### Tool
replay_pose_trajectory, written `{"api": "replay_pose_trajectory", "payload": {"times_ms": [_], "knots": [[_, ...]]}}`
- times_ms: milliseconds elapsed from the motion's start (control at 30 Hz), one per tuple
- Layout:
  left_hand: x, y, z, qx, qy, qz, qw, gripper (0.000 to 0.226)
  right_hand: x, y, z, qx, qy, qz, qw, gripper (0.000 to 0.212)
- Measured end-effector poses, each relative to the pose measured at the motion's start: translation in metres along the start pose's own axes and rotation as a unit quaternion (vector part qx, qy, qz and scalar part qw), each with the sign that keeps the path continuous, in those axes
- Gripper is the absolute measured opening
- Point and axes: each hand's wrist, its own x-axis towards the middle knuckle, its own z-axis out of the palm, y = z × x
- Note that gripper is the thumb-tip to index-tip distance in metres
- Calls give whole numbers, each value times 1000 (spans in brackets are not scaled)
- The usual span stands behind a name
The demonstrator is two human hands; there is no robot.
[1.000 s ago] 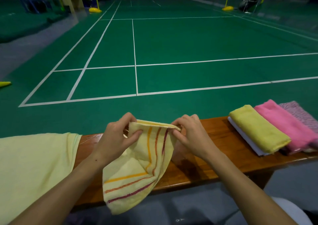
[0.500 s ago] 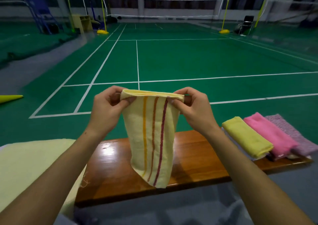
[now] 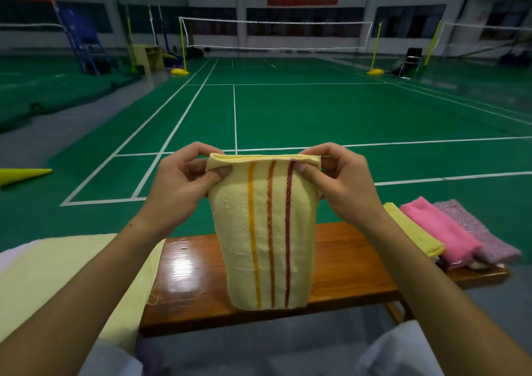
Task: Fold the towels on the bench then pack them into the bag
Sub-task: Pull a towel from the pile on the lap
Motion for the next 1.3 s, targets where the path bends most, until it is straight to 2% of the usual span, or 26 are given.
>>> {"api": "replay_pose_trajectory", "payload": {"times_ms": [200, 433, 567, 633, 700, 867, 967, 1200, 1300], "knots": [[12, -34, 6, 9, 26, -67, 997, 14, 13, 36, 10, -2, 13, 67, 998, 21], [34, -182, 19, 70, 22, -219, 973, 8, 35, 186, 58, -85, -34, 226, 970, 24], [42, -265, 21, 115, 15, -290, 950, 11, 43, 260, 81, -81, -53, 312, 945, 25], [44, -294, 18, 152, 9, -314, 937, 14, 44, 283, 87, -94, -55, 330, 938, 23], [44, -308, 15, 185, 2, -322, 928, 15, 46, 295, 87, -169, -76, 314, 931, 22], [43, -293, 7, 225, 17, -310, 923, 13, 43, 299, 69, -209, -89, 318, 921, 20], [35, -266, -2, 236, 8, -288, 928, 16, 30, 274, 53, -199, -84, 308, 926, 16], [-32, -201, 14, 214, -136, -240, 937, 12, -39, 207, 45, -146, -166, 249, 943, 11], [-71, -198, 22, 318, -241, -181, 899, 11, -79, 197, 52, -163, -205, 218, 940, 12]]}}
